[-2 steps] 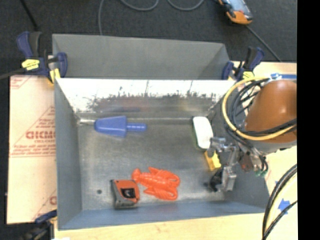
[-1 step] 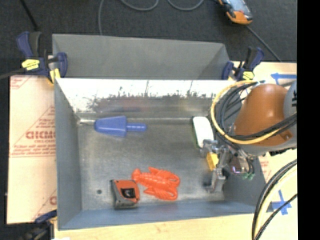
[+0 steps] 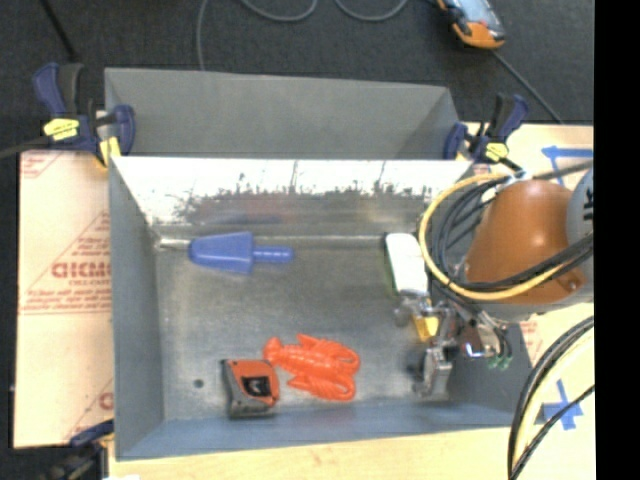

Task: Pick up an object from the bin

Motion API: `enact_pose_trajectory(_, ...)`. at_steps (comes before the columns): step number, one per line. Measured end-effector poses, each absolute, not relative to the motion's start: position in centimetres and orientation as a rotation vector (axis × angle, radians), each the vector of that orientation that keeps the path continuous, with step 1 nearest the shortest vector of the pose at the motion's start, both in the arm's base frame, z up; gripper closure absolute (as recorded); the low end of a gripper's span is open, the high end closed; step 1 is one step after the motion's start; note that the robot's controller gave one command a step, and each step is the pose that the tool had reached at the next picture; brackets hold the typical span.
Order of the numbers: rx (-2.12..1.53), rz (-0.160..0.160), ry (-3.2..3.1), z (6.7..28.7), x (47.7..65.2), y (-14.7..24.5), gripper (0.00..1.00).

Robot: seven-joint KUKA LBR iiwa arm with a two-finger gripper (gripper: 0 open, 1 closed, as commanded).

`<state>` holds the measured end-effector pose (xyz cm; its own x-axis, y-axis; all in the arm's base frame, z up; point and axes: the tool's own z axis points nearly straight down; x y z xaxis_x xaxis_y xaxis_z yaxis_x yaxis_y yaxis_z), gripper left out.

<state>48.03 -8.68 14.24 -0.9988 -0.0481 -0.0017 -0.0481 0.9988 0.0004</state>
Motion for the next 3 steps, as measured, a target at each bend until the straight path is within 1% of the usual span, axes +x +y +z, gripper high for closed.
enact_pose_trajectory(1,-0.006,0.000,3.139,15.5,51.9,-8.2,0.00)
enact_pose_trajectory(2,0.044,-0.001,3.135,16.6,52.9,-10.5,0.00)
enact_pose_trajectory(3,-0.134,-0.002,3.134,14.8,50.2,-13.1,0.00)
